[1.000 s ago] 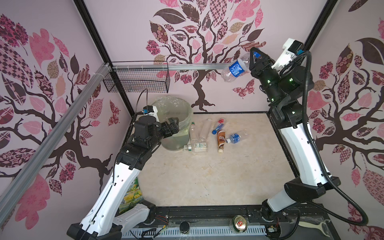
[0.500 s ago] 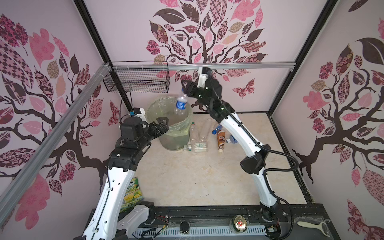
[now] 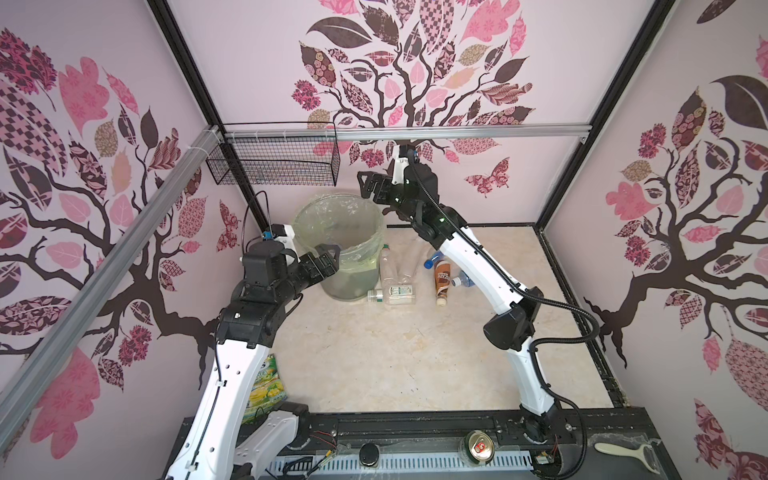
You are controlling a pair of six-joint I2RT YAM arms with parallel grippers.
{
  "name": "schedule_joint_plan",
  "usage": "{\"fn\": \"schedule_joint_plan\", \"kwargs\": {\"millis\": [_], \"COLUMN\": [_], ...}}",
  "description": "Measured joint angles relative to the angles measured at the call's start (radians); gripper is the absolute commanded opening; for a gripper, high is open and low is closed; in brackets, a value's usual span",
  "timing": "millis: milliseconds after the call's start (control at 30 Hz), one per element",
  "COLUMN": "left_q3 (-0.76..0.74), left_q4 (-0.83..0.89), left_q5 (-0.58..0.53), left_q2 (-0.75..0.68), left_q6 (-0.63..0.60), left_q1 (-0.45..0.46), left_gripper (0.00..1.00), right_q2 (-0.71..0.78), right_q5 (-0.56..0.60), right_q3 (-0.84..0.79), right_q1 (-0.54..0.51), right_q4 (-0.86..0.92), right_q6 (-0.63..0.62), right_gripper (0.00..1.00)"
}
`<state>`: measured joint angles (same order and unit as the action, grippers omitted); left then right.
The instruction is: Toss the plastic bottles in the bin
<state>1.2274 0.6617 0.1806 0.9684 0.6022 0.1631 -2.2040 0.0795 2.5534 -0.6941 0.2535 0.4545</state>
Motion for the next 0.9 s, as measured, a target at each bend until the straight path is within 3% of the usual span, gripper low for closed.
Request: {"fn": "schedule_joint_plan", "kwargs": {"millis": [133, 333, 633, 767, 900], "left_q3": [-0.022, -0.071, -0.217, -0.332, -0.422], "left_q4": [0.018, 0.034, -0.003, -0.073, -0.130], "left_q5": [0.018, 0.043, -0.011, -0.013, 0.002], "left_q2": [-0.009, -0.021, 0.013, 0.035, 0.098], "left_q6": [0.000, 0.014, 0.075, 0.134, 0.186], "left_q1": [0.000, 0.029, 0.276, 0.313, 0.314], "left_gripper": [0.98, 0.98, 0.98, 0.98, 0.98], "right_q2": [0.103, 0.343, 0.734, 0.803, 0.783], "right_q5": [0.007, -0.010, -0.030, -0.038, -0.085], "right_q3": [-0.083, -0.416, -1.047, -1.246, -1.370], "right_q1": [0.000, 0.027, 0.182, 0.186, 0.185], "right_q4": [0.009, 0.005, -0.062, -0.101, -0.122], "right_q6": [-0.027, -0.075, -0.118, -0.123, -0.118], "right_gripper": [1.00, 0.99, 1.00, 0.99, 1.00]}}
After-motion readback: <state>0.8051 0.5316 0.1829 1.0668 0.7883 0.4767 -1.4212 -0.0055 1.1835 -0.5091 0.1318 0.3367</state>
